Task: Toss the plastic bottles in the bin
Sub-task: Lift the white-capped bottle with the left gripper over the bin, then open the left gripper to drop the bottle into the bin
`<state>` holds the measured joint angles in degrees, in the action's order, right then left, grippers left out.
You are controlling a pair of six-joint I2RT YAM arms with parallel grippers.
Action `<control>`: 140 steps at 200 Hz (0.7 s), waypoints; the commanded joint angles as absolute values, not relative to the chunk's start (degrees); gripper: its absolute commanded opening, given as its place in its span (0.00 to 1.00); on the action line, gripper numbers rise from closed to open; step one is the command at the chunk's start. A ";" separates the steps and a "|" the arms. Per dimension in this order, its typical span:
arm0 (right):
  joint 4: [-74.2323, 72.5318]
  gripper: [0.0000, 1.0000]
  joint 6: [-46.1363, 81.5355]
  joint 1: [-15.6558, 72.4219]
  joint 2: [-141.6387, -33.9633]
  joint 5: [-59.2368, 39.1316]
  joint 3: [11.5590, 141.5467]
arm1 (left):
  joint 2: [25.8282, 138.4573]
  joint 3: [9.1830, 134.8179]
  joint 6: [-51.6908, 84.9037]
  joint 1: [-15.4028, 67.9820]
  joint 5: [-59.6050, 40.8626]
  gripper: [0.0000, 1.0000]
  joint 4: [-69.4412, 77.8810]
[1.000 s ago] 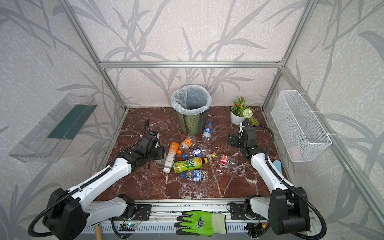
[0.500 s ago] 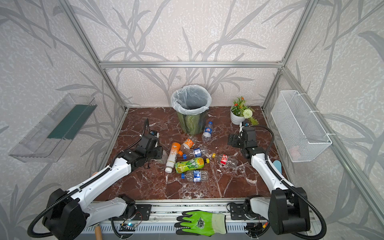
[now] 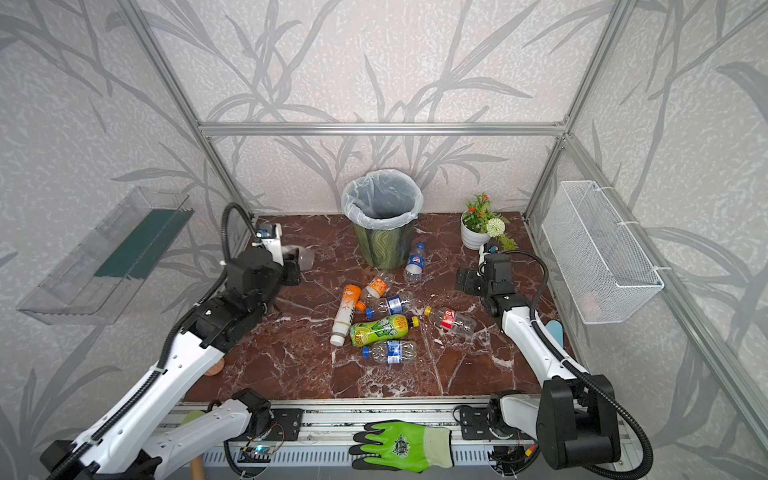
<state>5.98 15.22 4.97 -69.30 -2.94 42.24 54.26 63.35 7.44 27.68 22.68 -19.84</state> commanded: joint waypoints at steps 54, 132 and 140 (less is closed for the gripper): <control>9.32 0.92 14.46 4.83 -62.79 -0.83 41.49 | 66.53 87.58 -0.10 27.61 6.39 0.30 -3.51; 13.91 0.93 12.74 4.83 -56.52 1.09 40.17 | 105.21 119.72 8.24 27.70 -5.53 0.71 -24.59; 14.60 0.94 12.20 4.83 -55.66 1.75 40.25 | 106.34 122.16 8.11 27.92 -3.49 0.84 -27.48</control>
<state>11.49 14.26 4.97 -58.48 -0.25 40.66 103.28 112.51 7.42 27.68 -2.24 -12.51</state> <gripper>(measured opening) 0.929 0.694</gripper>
